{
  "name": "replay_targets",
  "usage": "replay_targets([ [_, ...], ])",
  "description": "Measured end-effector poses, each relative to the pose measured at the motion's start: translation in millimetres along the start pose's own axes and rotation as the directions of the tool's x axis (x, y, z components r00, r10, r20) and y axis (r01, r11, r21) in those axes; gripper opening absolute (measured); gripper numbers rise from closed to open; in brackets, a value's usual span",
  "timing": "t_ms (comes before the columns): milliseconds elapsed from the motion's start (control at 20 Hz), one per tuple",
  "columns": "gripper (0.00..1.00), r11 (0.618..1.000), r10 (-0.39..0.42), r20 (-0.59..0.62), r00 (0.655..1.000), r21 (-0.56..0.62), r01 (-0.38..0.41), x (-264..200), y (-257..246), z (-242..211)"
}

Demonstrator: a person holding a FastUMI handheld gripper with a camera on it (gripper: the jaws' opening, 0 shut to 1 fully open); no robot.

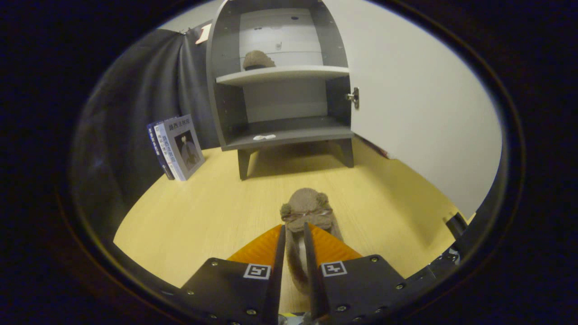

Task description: Open the shoe cabinet door, grab the shoes and put them into the shoe cabinet, then close the shoe cabinet door.

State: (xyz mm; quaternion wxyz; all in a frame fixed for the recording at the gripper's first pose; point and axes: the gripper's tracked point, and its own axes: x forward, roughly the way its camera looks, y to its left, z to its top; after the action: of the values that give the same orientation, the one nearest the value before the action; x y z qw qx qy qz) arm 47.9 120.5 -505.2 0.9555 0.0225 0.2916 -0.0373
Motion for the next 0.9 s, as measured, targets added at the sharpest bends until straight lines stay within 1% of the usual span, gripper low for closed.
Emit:
replay_targets([
  [150, 0.26, 1.000, 0.008, -0.064, 0.998, -0.021, -0.010, 18, 4, -18],
  [300, 0.26, 0.998, 0.009, -0.092, 0.996, -0.062, -0.015, 31, 5, -19],
  [500, 0.26, 0.995, -0.011, -0.196, 0.980, -0.102, -0.009, 52, 2, -31],
  [650, 0.26, 0.990, -0.010, -0.212, 0.977, -0.142, -0.021, 57, 3, -30],
  [800, 0.26, 0.987, -0.014, -0.223, 0.975, -0.158, -0.022, 61, 3, -30],
  [850, 0.26, 0.986, -0.041, -0.217, 0.975, -0.169, 0.003, 63, -2, -32],
  [900, 0.15, 0.986, -0.044, -0.206, 0.978, -0.165, 0.009, 51, -4, -22],
])
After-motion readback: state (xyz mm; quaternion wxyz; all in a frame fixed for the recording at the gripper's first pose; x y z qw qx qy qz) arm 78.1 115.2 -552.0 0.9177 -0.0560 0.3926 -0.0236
